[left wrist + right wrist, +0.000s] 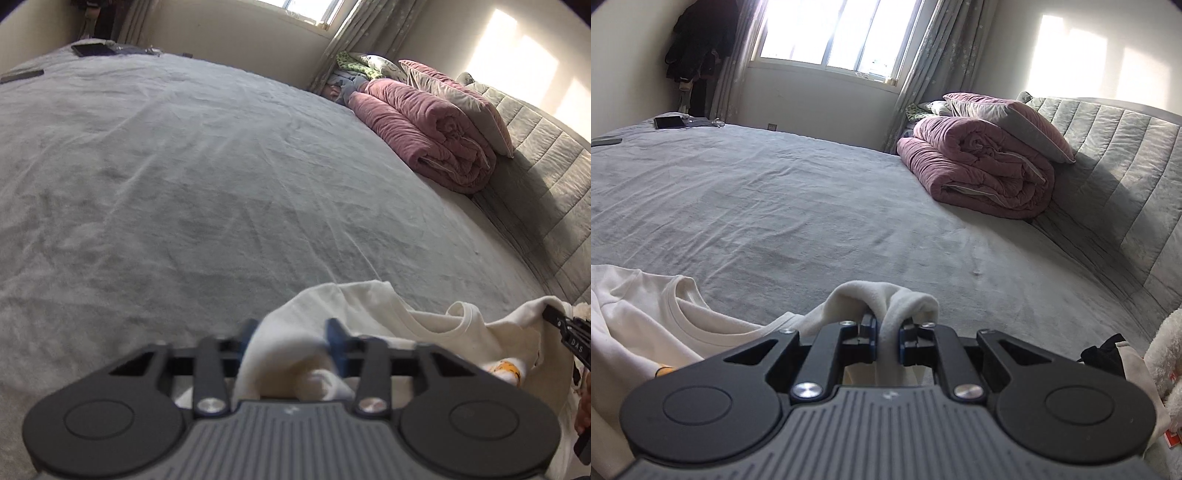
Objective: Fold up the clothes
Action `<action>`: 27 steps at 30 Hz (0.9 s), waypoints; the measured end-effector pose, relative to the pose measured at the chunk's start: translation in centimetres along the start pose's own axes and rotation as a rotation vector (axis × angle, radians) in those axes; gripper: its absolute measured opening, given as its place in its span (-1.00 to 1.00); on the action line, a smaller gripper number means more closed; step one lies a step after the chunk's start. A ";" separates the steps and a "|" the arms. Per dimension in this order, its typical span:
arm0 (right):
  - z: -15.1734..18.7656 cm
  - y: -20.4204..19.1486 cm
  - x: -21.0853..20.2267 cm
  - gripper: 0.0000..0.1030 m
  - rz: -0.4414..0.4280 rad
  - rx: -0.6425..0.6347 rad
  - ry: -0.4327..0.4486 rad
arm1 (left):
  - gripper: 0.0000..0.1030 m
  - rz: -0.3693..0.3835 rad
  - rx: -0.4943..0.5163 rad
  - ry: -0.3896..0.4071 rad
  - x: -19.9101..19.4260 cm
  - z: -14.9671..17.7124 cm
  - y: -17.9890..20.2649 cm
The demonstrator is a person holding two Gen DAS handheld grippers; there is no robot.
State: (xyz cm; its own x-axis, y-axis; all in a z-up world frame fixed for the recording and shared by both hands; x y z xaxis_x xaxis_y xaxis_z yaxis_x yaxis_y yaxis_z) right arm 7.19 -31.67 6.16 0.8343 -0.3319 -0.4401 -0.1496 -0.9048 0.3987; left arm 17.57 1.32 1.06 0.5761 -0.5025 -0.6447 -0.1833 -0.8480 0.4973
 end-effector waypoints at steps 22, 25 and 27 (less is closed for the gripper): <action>-1.0 1.8 -0.5 -0.81 0.089 0.098 0.081 | -0.84 -0.090 0.018 0.120 -5.2 -0.9 -2.9; -0.5 1.7 0.1 -0.81 0.069 0.093 0.031 | -0.84 -0.072 0.052 0.133 -5.5 -0.8 -2.4; -0.5 2.2 0.0 -0.81 0.067 0.110 0.036 | -0.84 -0.062 0.067 0.156 -6.2 -0.9 -2.2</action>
State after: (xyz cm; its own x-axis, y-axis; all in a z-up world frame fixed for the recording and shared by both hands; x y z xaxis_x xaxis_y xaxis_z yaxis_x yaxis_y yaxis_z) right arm 7.09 -33.48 7.45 0.8384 -0.3851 -0.3858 -0.2616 -0.9052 0.3350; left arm 15.18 6.46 4.47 0.7037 -0.4213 -0.5721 -0.1934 -0.8884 0.4163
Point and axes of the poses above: each gripper's, at about its wrist camera, not at the fingertips, and x roughly the way its jaws point, y to its right, z to its underside, the point moved 5 cm from there along x, roughly the way its jaws point, and after that the axes turned 9 degrees about -x, right-handed, at the moved point
